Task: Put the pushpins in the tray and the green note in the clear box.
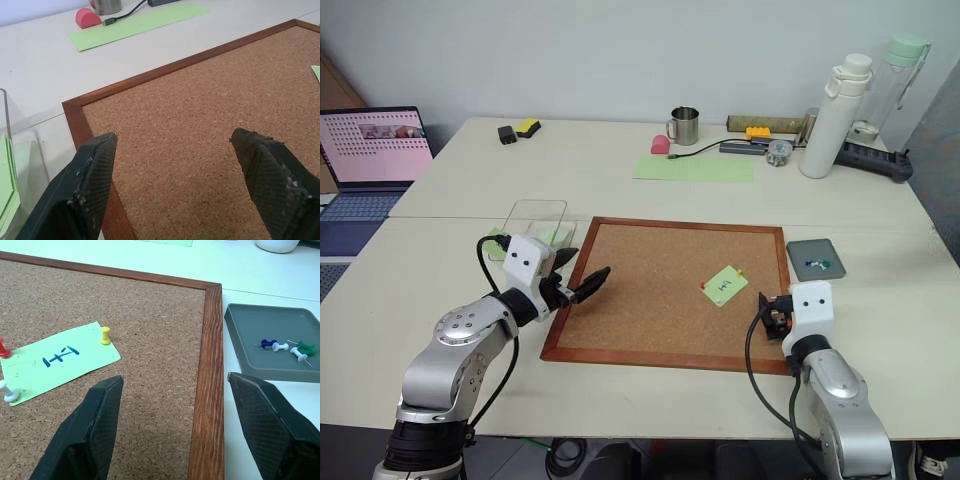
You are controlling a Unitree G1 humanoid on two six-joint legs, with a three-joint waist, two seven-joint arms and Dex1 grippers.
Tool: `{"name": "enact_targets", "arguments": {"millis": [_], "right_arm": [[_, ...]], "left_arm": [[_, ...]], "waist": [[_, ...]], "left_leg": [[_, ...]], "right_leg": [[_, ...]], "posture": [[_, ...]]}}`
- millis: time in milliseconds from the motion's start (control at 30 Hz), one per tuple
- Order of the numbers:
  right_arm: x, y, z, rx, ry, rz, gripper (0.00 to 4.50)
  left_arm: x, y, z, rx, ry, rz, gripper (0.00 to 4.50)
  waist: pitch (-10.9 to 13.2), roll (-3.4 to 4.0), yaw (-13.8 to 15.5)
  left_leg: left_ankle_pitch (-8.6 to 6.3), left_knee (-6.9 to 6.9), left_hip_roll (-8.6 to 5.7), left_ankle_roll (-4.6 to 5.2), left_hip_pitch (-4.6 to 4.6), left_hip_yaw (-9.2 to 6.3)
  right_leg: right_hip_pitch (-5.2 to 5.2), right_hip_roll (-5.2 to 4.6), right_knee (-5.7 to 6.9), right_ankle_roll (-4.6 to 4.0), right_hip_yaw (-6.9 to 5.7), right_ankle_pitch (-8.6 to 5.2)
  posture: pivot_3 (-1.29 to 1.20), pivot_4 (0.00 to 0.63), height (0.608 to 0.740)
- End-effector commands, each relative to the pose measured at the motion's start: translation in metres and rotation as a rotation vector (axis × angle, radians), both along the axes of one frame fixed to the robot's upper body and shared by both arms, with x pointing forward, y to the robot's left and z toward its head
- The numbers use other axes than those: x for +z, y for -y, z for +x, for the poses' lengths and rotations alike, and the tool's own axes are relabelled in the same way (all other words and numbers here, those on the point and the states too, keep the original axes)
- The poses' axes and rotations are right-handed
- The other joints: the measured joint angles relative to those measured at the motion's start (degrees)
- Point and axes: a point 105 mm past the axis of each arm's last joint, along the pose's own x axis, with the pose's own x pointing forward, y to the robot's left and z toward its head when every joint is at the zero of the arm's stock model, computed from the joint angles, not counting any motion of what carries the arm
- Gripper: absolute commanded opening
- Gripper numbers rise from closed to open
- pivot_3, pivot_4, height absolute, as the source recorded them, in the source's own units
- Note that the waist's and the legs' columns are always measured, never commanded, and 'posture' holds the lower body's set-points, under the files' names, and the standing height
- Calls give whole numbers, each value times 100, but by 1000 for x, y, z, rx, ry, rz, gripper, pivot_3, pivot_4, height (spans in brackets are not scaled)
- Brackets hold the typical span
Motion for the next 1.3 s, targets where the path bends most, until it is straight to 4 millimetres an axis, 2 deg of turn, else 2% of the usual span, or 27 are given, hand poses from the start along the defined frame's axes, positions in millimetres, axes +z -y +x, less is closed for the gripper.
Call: {"name": "enact_targets", "arguments": {"millis": [33, 1000, 1200, 1300], "right_arm": [[18, 2, -1, 2, 73, -7, 3495], [23, 0, -1, 31, 94, 9, 3495], [39, -16, -7, 336, 132, 96, 3495], [38, -12, -3, 423, 114, 71, 3495]], "left_arm": [[13, 5, 4, -8, 57, 14, 3882], [6, 5, -1, -99, 11, -64, 3882], [9, 15, -9, -269, 0, -66, 3882], [11, 26, -14, -369, -4, -68, 3411]], "waist": [[0, 0, -1], [0, 0, -1], [0, 0, -2], [0, 0, -3]], "left_leg": [[0, 0, 0, 0, 0, 0], [0, 0, 0, 0, 0, 1], [0, 0, 0, 0, 0, 5], [0, 2, -2, 1, 2, 5]], "right_leg": [[0, 0, 0, 0, 0, 0], [0, 0, 0, 0, 1, 0], [0, 0, -1, 0, 2, 0], [3, 0, -1, 0, 1, 0]], "posture": [[0, 150, 740], [0, 150, 740], [0, 150, 740], [0, 150, 740]]}}
